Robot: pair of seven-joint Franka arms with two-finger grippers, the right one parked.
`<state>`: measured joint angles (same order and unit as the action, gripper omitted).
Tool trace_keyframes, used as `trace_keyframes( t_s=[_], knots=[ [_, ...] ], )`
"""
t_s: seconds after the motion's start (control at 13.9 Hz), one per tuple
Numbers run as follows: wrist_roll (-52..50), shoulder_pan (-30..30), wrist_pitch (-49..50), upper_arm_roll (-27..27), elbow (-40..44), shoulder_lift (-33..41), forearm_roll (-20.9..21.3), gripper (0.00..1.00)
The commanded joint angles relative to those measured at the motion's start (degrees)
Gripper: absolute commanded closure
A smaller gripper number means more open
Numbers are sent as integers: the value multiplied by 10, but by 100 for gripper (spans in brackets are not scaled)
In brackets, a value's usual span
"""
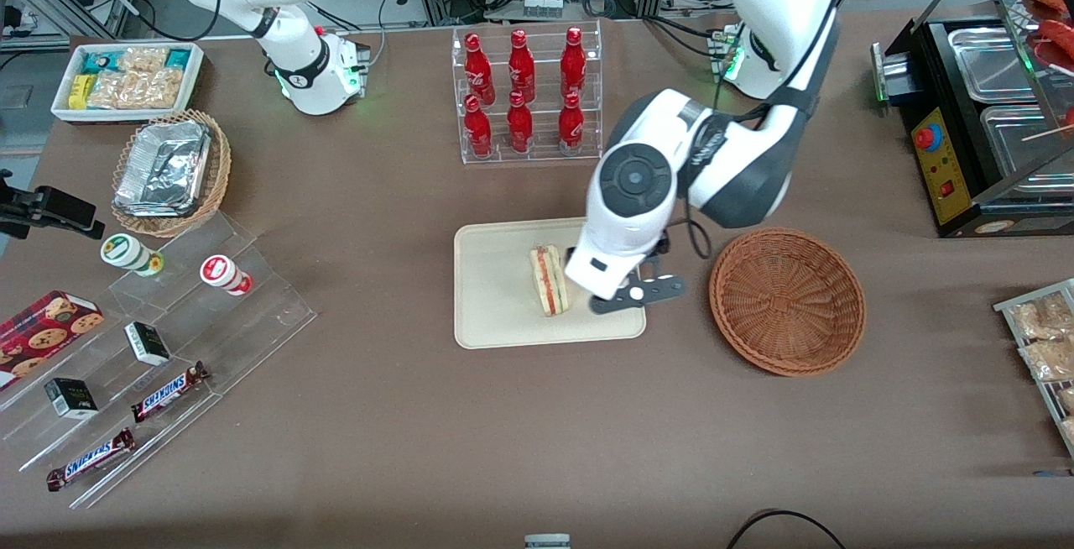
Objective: Place sandwich from basket to tray
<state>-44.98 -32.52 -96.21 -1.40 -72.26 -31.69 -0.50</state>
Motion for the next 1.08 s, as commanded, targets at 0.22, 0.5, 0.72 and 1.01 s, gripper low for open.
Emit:
trace_keyframes(
  t_s=[0.22,0.5,0.72,1.01],
  knots=[
    [201,110,-6,3,-164,132,8,0],
    [329,191,-4,3,-229,201,6,0],
    [385,228,1,3,-266,252,4,0],
    [435,269,46,-5,-271,300,3,0]
  ],
)
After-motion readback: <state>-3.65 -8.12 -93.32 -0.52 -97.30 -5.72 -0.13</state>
